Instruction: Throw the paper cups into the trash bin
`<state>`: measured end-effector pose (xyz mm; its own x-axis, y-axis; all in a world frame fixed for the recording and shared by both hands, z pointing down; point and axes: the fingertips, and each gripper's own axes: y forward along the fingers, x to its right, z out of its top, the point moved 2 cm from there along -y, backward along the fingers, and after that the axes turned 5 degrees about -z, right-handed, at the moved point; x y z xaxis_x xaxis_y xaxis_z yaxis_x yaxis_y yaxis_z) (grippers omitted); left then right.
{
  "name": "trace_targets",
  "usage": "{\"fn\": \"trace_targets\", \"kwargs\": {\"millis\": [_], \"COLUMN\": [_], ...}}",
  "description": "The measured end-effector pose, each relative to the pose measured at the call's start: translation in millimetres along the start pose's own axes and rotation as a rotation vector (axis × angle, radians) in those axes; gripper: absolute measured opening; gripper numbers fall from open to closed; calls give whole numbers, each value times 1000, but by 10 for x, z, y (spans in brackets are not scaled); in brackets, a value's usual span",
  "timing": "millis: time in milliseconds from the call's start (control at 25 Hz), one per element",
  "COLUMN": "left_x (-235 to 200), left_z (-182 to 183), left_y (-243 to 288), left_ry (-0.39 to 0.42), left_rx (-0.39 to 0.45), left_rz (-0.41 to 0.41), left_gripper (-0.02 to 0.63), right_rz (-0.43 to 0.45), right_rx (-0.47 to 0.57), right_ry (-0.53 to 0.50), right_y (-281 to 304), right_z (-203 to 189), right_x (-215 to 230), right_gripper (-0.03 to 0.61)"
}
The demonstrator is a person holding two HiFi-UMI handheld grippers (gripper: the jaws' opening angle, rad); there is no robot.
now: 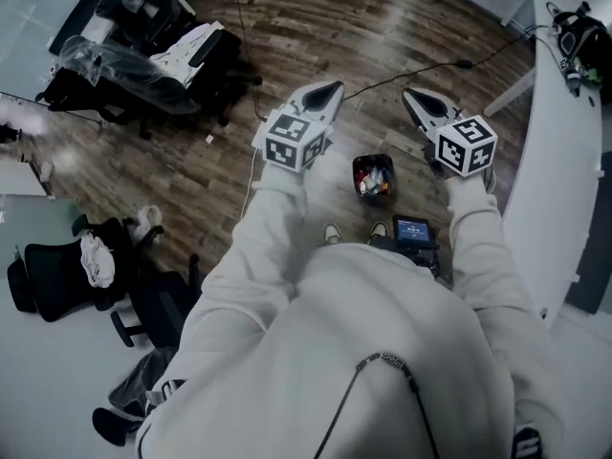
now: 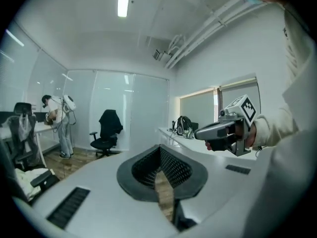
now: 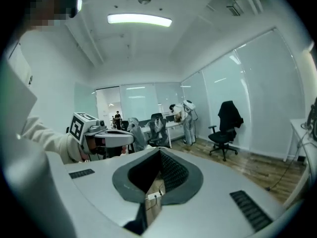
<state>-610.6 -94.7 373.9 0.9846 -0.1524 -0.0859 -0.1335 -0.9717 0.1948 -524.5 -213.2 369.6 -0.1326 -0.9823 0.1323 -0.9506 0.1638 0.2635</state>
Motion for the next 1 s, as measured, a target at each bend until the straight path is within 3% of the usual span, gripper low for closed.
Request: {"fn": "trace_targets", "kwargs": {"millis": [200,360,560,1000], "left_x": [-62,-71,-39,165], "left_z": [728,1079,1191,1309], "left_y": [-249,-429,-506,-401], "left_ry": [71,132,141,156], "left_rx": [115,166,202,216], "left_rz": [9,-3,-13,-55], "left_gripper": [0,0,0,2], "right_rz": [7,11,14,-38], "right_rx": [95,157,182,227], "right_ry": [-68,-106,-141,-179], "right_y": [-148,-101,-103,-368], "right_z": [676,1015,1157,1368], "right_x": [-264,-473,-618,-423], "right_gripper": [18,18,18,18]}}
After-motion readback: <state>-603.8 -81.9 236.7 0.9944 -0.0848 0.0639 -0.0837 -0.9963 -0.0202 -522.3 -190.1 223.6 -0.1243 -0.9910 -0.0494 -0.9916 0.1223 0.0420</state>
